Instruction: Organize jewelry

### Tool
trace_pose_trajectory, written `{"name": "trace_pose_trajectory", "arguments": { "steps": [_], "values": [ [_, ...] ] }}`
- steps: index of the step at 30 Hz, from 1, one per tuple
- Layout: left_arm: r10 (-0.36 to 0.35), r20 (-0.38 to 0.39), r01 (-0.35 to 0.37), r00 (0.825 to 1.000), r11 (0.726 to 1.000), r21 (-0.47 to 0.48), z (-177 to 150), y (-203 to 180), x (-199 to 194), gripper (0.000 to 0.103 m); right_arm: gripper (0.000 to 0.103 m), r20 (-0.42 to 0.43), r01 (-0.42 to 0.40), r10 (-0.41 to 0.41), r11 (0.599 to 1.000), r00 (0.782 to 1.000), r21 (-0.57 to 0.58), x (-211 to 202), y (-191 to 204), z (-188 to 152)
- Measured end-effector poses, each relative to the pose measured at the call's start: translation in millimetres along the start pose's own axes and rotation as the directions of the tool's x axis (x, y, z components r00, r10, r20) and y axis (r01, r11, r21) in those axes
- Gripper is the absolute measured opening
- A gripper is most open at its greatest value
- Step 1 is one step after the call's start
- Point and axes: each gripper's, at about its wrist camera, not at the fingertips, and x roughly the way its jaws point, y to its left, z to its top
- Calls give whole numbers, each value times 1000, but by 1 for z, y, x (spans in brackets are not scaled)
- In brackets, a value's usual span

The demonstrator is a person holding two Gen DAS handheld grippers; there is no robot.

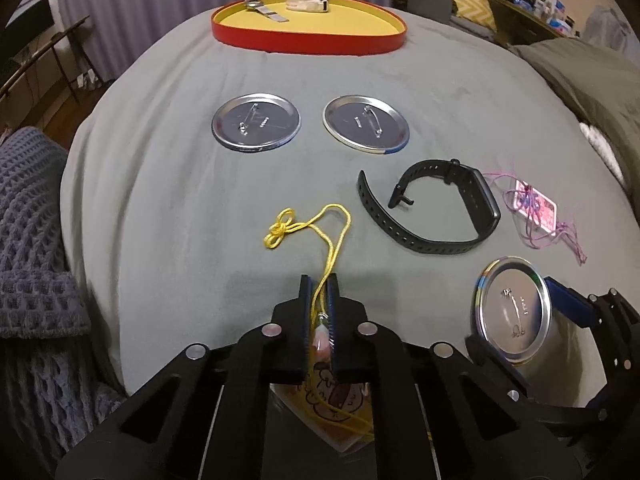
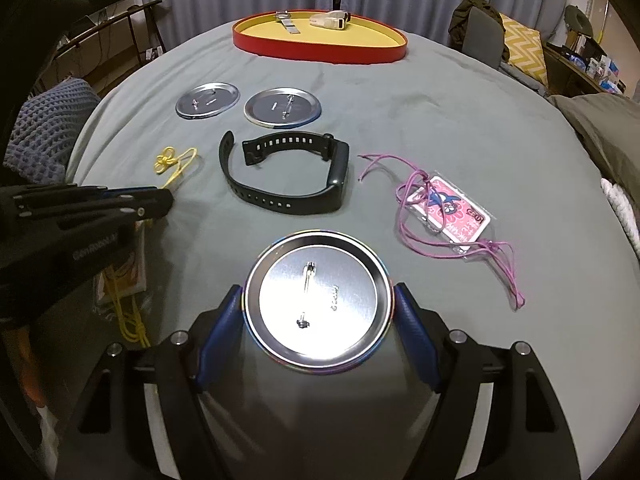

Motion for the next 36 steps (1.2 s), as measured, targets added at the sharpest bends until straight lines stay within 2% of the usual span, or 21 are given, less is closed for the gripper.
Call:
{"name": "trace_pose_trajectory", "arguments": {
  "steps": [12, 18, 26, 36],
  "values": [
    [-24, 36, 24, 999, 1000, -16, 6, 4, -11, 1, 70, 12, 9, -9, 1000, 1000, 6, -4, -5, 8],
    [-33, 99, 37, 995, 998, -42, 18, 9, -25, 1, 70, 23, 13, -13, 1000, 1000, 14, -7, -10, 16],
    [-13, 122, 21, 992, 998, -67, 46, 15, -34, 1, 70, 58, 23, -24, 999, 998, 22, -17, -22, 39],
    [-61, 186, 81, 981, 992, -101, 94, 10, -66, 1, 70, 113, 32, -34, 999, 993, 15, -30, -36, 82]
  ]
}}
